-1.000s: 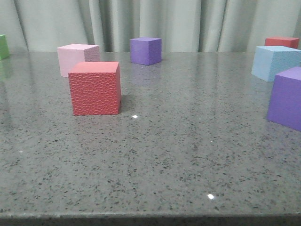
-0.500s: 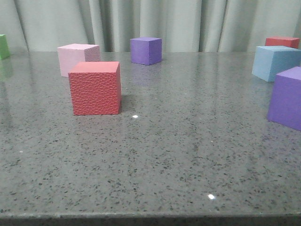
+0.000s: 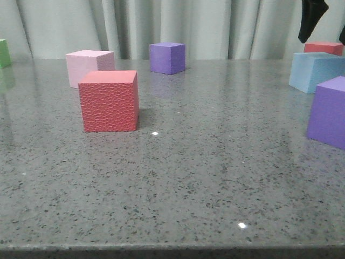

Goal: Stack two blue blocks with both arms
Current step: 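Reach the right gripper down to the far light blue cube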

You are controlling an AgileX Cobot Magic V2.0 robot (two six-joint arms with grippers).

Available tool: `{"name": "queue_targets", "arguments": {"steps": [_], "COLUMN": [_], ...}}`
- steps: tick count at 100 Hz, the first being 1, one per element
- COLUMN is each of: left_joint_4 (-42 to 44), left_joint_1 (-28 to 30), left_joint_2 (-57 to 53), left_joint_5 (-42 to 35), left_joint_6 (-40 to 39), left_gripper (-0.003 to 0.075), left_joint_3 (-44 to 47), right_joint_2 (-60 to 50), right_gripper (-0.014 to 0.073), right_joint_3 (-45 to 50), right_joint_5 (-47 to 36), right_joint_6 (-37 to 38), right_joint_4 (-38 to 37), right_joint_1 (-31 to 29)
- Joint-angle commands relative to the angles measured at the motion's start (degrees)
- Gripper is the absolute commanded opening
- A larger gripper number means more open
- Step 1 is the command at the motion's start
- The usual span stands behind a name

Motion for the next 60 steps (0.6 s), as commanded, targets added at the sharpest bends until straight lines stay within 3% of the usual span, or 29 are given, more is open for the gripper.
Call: {"name": "queue_targets", "arguments": {"steps": [1, 60], "left_joint_4": [-0.15, -0.15], "left_joint_1": [0.07, 0.07], "left_joint_2": [-0.19, -0.19], "left_joint_5": [-3.64, -3.64], "left_joint_6": [-0.3, -0.3], "left_gripper": [0.064, 0.064], "left_joint_3": [-2.07, -2.07], "right_joint_2": [-2.0, 1.83], "right_gripper": [0.0567, 0.0567], "right_joint_3": [-1.94, -1.94], "right_joint_5": [-2.26, -4.13], "right_joint_6": [-1.34, -1.34], "right_joint_4": [-0.4, -0.64], "right_joint_1": [-0.31, -0.31]}}
